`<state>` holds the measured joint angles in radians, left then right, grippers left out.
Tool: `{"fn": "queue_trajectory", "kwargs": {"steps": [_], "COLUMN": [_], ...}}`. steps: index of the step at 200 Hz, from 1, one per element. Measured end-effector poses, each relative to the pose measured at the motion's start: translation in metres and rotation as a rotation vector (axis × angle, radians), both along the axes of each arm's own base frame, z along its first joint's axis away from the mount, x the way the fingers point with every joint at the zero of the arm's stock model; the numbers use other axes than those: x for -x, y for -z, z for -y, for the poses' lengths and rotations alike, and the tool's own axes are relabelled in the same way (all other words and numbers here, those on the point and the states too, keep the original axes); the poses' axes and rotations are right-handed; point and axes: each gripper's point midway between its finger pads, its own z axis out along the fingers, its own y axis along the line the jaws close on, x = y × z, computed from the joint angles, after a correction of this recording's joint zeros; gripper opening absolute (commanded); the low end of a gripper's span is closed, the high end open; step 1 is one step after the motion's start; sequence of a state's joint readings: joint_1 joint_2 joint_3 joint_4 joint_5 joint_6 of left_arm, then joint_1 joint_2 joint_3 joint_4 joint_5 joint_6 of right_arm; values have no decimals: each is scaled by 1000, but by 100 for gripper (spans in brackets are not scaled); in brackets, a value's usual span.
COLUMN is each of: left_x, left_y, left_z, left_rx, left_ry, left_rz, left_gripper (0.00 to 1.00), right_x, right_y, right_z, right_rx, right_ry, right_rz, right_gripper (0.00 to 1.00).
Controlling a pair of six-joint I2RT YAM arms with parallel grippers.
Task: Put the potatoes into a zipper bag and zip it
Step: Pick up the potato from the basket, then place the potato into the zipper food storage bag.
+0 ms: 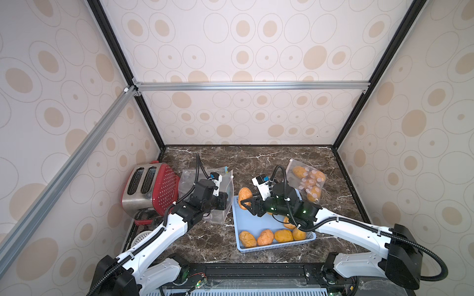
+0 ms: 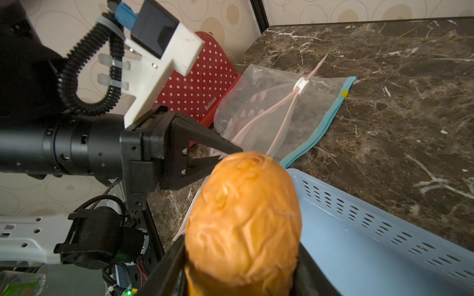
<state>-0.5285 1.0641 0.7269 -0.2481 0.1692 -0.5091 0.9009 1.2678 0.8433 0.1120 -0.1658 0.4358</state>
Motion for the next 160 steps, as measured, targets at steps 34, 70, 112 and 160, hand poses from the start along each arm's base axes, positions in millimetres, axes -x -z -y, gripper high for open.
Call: {"fn": "queue_trajectory", "kwargs": {"steps": [34, 70, 112, 160], "left_x": [0, -1, 0, 0], "left_y": [0, -4, -5, -5], "left_z": [1, 4, 6, 6], "left_rx": [8, 30, 42, 46], "left_ry": [2, 2, 8, 9], "left_rz": [-3, 2, 0, -3], "left_gripper": [0, 0, 0, 0], "right_x": [1, 2, 0, -5], "right_y": [-5, -17, -26, -27], "right_z": [-2, -4, -6, -12], "right_rx": [-11, -48, -84, -113], "right_ry": [-16, -22, -22, -12], "right_rz": [16, 42, 55, 51], "right_gripper": [47, 47, 46, 46]}}
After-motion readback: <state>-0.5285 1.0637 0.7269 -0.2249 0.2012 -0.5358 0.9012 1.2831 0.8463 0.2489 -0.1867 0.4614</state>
